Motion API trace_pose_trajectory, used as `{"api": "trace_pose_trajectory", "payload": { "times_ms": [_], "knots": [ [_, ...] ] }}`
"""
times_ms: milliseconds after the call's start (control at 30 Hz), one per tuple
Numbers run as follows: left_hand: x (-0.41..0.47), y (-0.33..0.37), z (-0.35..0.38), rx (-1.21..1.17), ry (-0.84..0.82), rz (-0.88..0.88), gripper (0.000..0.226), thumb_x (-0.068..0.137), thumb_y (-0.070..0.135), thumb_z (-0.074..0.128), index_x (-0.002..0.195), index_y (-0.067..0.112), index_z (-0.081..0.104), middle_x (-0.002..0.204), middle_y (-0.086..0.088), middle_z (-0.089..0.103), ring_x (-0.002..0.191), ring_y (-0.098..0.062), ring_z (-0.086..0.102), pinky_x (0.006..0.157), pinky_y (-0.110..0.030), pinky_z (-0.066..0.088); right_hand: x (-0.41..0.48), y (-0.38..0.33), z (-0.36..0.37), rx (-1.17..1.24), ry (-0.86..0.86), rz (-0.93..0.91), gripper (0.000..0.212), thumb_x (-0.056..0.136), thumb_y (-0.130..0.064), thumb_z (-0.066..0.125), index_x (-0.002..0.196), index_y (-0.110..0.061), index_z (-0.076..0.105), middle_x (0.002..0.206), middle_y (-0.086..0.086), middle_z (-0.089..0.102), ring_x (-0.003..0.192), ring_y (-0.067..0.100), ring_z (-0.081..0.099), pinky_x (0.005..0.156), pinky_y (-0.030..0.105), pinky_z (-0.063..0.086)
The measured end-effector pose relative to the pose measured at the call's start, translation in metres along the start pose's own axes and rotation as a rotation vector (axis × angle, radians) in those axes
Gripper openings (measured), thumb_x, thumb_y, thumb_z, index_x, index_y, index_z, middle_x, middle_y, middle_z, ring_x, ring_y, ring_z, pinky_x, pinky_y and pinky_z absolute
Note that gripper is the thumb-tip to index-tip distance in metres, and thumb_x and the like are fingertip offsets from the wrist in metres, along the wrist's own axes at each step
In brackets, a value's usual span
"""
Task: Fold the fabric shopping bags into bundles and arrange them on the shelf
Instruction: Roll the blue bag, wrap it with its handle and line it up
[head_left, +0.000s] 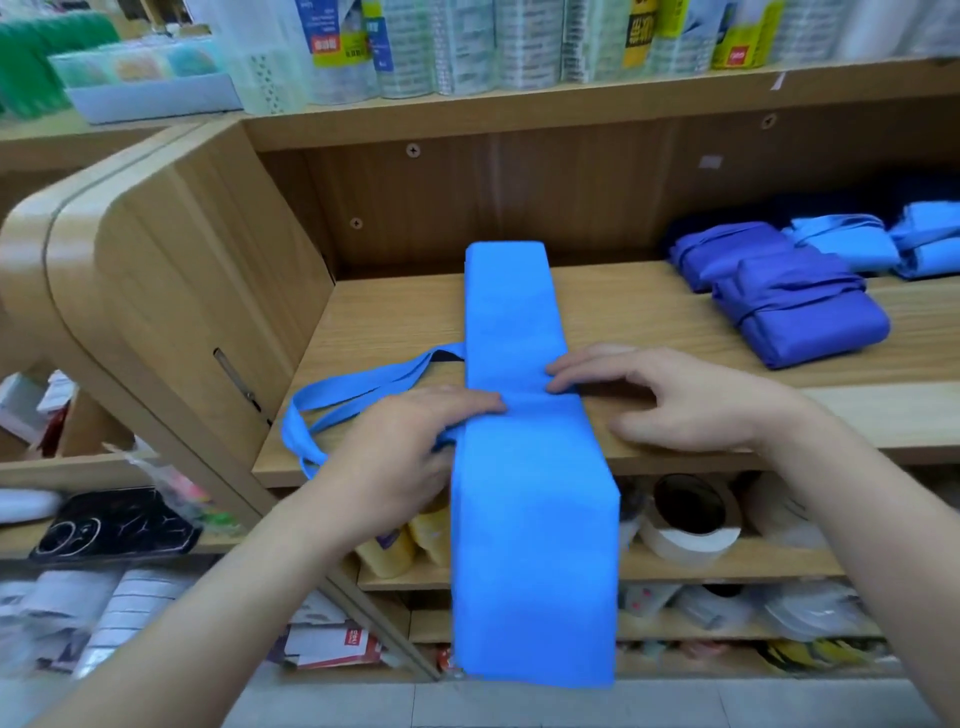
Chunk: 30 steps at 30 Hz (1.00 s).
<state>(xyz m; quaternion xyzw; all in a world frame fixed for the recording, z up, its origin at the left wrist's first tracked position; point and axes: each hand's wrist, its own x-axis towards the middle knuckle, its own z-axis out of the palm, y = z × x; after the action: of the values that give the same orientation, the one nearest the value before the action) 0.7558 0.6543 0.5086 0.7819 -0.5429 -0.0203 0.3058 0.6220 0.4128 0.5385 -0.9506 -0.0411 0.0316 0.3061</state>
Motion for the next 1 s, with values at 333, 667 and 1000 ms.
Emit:
{"api": "trace_pose_trajectory", "payload": {
  "times_ms": [333, 667, 1000],
  "knots": [
    [0.024, 0.024, -0.003, -0.311, 0.157, -0.508, 0.026, 0.079, 0.038, 0.078, 0.101, 0.031, 0.064, 0.080, 0.010, 0.073, 0.071, -0.013, 0.068, 0.072, -0.043, 0.057, 0.015, -0.030, 0.040, 0.195, 0.671, 0.310, 0.023, 0.081, -0.045, 0.074, 0.085, -0.025, 0.064, 0.067, -0.015, 0.063, 0.063, 0.002, 0.056, 0.062, 0.027, 0.043],
    [0.018, 0.030, 0.003, 0.519, 0.243, -0.069, 0.046, 0.084, 0.029, 0.070, 0.128, 0.020, 0.058, 0.125, -0.007, 0.057, 0.115, -0.029, 0.054, 0.084, -0.045, 0.051, 0.028, -0.034, 0.040, -0.056, 0.519, 0.428, 0.044, 0.089, -0.044, 0.065, 0.130, -0.027, 0.061, 0.118, -0.006, 0.056, 0.110, 0.016, 0.055, 0.094, 0.035, 0.044],
    [0.010, 0.017, -0.009, 0.319, -0.185, -0.069, 0.047, 0.099, 0.040, 0.027, 0.143, 0.035, 0.042, 0.158, 0.006, 0.031, 0.145, -0.010, 0.024, 0.113, -0.015, 0.015, 0.050, -0.019, 0.008, 0.209, 0.429, 0.431, 0.081, 0.081, -0.053, 0.071, 0.148, -0.031, 0.032, 0.121, 0.000, 0.059, 0.108, 0.015, 0.059, 0.099, 0.036, 0.047]
  ]
}}
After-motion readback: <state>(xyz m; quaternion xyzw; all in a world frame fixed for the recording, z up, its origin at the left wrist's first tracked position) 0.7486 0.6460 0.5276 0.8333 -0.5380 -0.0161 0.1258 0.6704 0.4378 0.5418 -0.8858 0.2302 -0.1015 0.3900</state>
